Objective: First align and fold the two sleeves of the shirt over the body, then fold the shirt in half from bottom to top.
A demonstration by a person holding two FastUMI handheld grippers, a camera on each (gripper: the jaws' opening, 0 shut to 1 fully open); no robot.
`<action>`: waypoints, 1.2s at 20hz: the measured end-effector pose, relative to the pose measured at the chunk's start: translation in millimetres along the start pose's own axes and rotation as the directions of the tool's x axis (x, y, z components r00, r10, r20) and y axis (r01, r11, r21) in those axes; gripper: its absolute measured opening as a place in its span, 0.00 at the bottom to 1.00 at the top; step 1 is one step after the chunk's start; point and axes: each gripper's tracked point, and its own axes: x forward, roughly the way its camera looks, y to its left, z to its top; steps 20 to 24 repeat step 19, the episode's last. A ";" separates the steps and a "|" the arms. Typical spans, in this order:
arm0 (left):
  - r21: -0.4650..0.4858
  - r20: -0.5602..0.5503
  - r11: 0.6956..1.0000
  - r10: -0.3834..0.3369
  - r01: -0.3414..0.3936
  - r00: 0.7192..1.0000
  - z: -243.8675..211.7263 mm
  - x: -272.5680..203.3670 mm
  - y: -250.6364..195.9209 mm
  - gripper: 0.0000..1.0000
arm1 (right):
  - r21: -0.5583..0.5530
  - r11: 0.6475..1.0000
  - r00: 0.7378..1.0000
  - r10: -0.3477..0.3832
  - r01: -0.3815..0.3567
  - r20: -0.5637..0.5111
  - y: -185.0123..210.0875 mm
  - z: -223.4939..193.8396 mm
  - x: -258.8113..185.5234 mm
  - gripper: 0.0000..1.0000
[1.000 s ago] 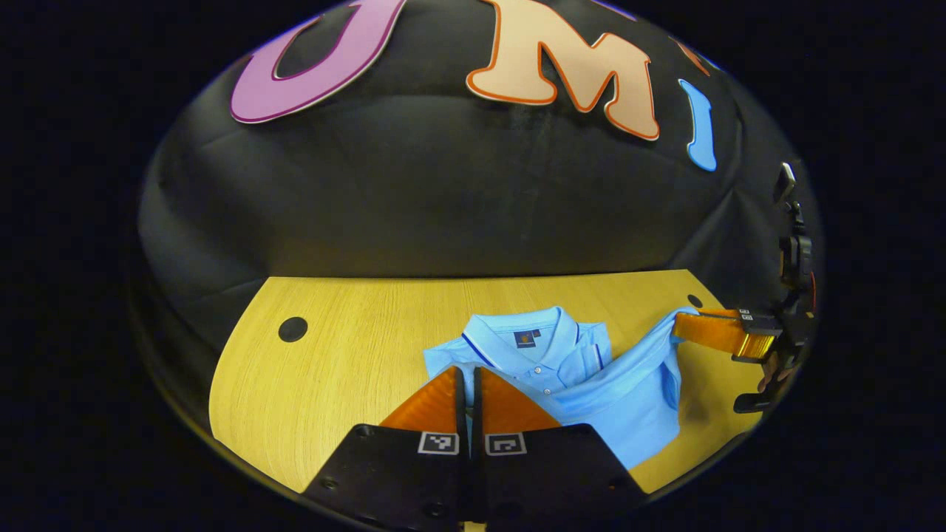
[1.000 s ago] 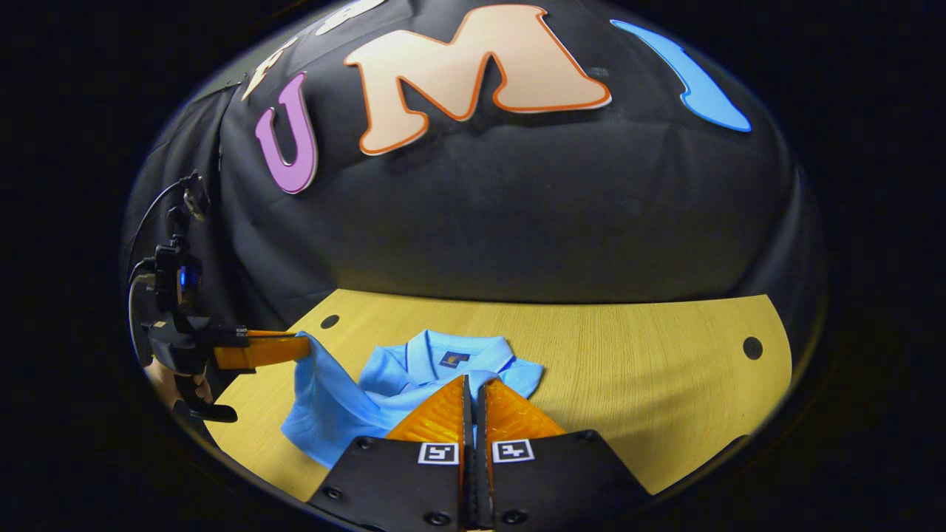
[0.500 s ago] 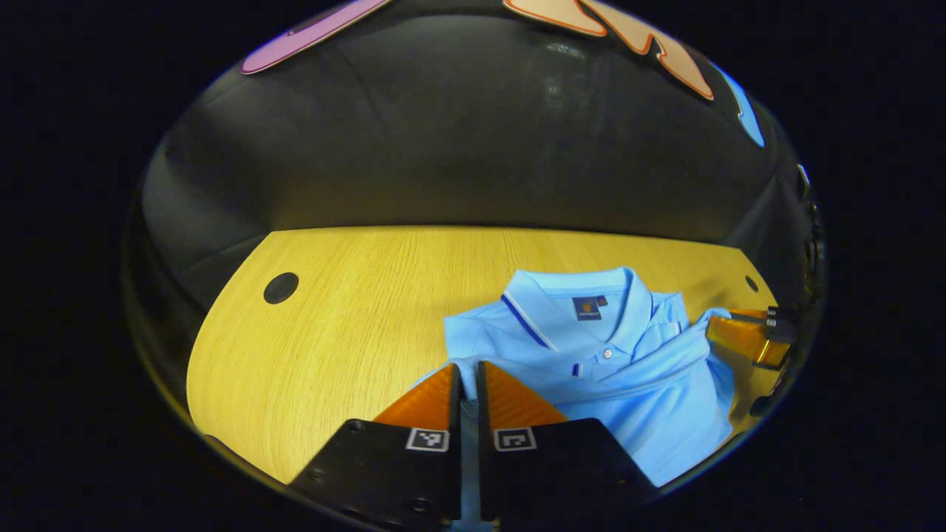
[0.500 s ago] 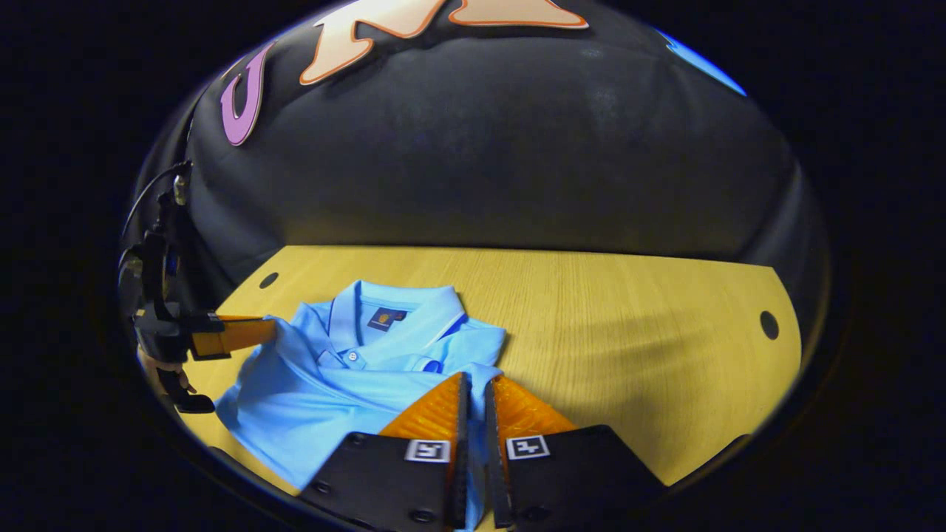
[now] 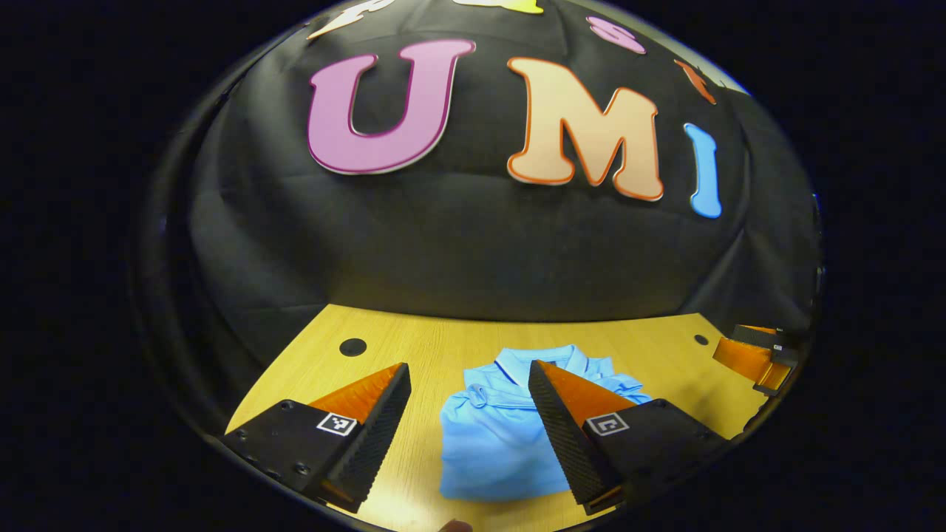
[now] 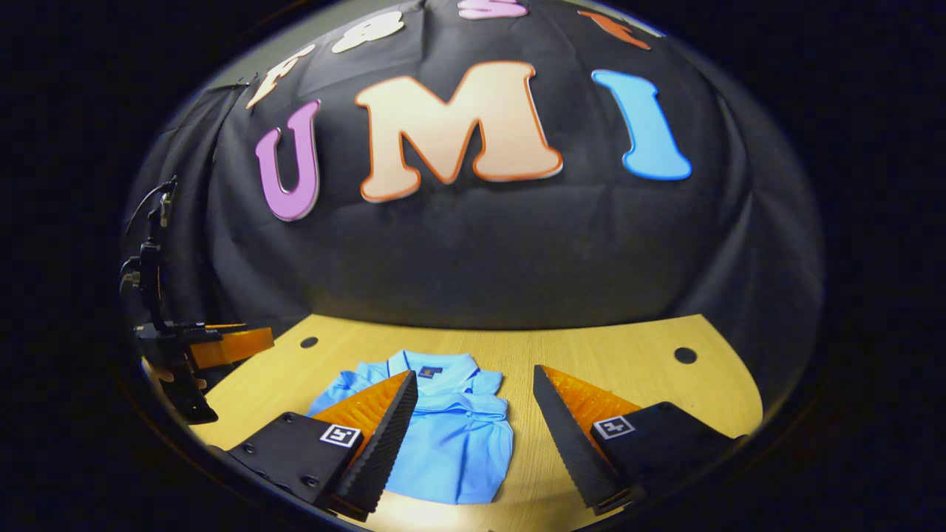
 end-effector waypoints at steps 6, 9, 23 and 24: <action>0.089 0.197 0.994 -0.072 0.055 0.978 51.8 -155.0 -4.9 0.95 | -0.034 0.998 0.980 -0.053 0.060 0.189 51.0 48.9 -169.4 0.98; 0.103 0.225 0.992 -0.090 0.068 0.970 55.9 -215.4 0.4 0.95 | -0.063 0.996 0.976 -0.055 0.070 0.212 75.9 47.9 -232.4 0.97; 0.049 0.298 0.998 -0.039 0.026 0.954 69.2 -296.3 6.8 0.95 | -0.147 0.989 0.953 0.038 0.007 0.300 110.4 80.2 -296.6 0.96; 0.049 0.298 0.998 -0.039 0.026 0.954 69.2 -296.3 6.8 0.95 | -0.147 0.989 0.953 0.038 0.007 0.300 110.4 80.2 -296.6 0.96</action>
